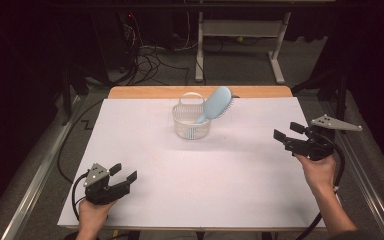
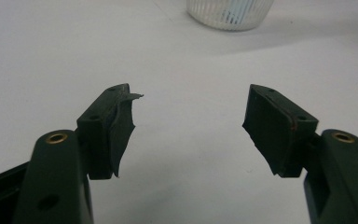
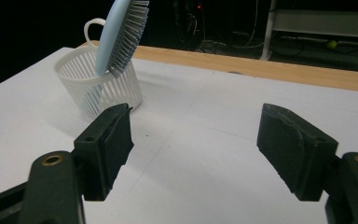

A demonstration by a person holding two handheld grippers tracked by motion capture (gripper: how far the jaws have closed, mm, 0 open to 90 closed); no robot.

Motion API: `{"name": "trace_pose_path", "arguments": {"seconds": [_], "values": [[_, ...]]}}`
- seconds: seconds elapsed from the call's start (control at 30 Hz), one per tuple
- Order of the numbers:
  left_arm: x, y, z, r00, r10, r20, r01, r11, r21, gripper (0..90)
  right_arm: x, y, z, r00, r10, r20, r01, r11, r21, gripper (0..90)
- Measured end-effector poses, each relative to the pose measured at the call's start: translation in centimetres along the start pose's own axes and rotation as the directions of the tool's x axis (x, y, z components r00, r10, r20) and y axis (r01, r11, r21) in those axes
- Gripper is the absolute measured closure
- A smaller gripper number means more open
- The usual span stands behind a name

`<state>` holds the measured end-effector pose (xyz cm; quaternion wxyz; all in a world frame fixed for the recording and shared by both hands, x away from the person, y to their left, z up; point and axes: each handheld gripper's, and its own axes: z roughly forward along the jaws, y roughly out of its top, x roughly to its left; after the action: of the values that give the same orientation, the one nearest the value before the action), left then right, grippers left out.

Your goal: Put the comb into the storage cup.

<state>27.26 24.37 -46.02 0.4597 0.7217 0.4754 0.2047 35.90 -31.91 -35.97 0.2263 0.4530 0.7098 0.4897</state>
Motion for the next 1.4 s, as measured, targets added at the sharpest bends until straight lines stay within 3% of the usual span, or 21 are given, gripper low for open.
{"name": "trace_pose_path", "arguments": {"seconds": [0.67, 1.4], "values": [[-0.1, 0.0, 0.0, 1.0, 0.009, 0.0, -0.009, 1.0, 0.0, 33.2, 0.1, -0.9, -1.9, 1.0, 0.003, -0.001, -0.003, 0.999, -0.038, 26.7], [-0.2, 0.0, -0.1, 1.0, 0.004, 0.0, -0.004, 1.0, -0.004, 33.3, 0.4, -2.2, -3.7, 0.9998, 0.006, -0.02, -0.007, 0.999, -0.046, 25.8]]}}
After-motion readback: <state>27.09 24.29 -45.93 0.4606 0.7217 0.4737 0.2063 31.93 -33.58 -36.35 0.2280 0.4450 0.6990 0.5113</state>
